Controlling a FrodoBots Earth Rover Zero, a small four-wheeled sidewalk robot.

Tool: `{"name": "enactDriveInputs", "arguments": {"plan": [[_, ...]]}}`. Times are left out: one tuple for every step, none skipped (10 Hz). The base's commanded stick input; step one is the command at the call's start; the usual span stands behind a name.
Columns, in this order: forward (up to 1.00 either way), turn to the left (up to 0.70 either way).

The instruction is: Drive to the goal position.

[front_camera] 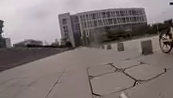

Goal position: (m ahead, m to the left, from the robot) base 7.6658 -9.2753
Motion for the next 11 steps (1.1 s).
{"name": "enactDriveInputs", "arguments": {"plan": [[0.7, 0.0], [0.7, 0.0], [0.7, 0.0], [0.7, 0.0], [0.7, 0.0], [0.7, 0.0], [0.7, 0.0], [0.7, 0.0], [0.7, 0.0], [0.7, 0.0], [0.7, 0.0]]}}
